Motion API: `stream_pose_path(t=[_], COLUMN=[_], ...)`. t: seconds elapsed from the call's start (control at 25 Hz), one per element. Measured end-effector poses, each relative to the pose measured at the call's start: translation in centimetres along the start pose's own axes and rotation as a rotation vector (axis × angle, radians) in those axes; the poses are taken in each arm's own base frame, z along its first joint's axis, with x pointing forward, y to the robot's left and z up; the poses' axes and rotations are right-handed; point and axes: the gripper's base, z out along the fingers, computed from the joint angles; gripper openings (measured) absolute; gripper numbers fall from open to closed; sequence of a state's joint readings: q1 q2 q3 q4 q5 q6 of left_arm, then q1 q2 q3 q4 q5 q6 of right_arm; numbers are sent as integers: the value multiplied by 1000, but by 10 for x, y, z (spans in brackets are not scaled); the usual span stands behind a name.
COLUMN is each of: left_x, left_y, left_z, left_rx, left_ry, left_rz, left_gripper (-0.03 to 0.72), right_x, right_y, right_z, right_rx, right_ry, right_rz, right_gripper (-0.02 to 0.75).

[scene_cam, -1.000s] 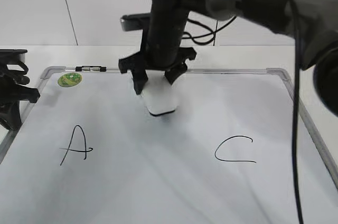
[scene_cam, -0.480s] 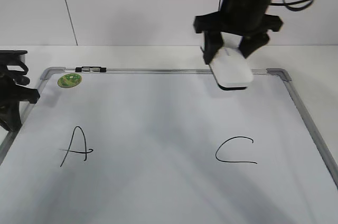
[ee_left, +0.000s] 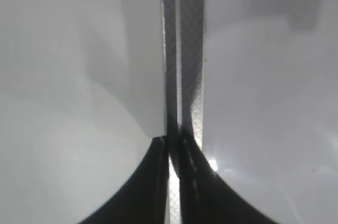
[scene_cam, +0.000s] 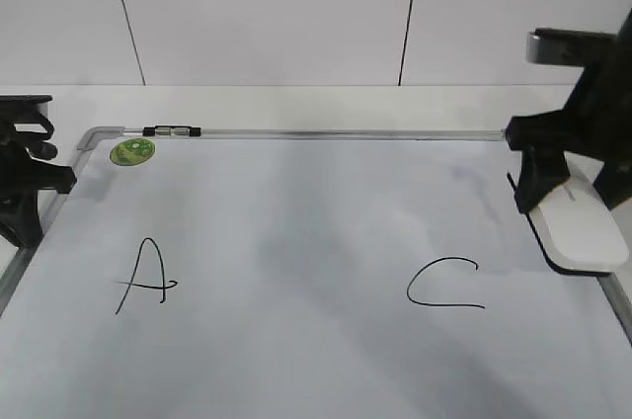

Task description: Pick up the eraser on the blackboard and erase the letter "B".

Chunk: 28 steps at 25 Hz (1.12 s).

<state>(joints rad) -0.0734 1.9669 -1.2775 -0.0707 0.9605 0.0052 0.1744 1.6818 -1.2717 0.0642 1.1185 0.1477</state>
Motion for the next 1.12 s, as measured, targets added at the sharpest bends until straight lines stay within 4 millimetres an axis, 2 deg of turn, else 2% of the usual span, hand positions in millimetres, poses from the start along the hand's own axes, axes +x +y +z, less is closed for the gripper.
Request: stream_pose_path(t=[0.16, 0.36, 0.64, 0.84, 1.12], left_x=[0, 0, 0, 0, 0], left_y=[0, 0, -1, -1, -1], left_z=[0, 0, 0, 0, 0], left_rx=[4, 5, 7, 7, 8], left_ry=[1, 2, 2, 2, 2], left_rz=[-2, -4, -3, -3, -4], left_gripper=[16, 16, 16, 16, 16], right_x=[9, -1, -7, -8, -8], right_y=[-17, -24, -29, -31, -31], right_z=[20, 32, 64, 72, 72], right_rx=[7, 36, 81, 102, 104], right_ry=[2, -62, 8, 30, 29], right_rz=[31, 13, -11, -22, -22], right_gripper=[529, 529, 529, 529, 529])
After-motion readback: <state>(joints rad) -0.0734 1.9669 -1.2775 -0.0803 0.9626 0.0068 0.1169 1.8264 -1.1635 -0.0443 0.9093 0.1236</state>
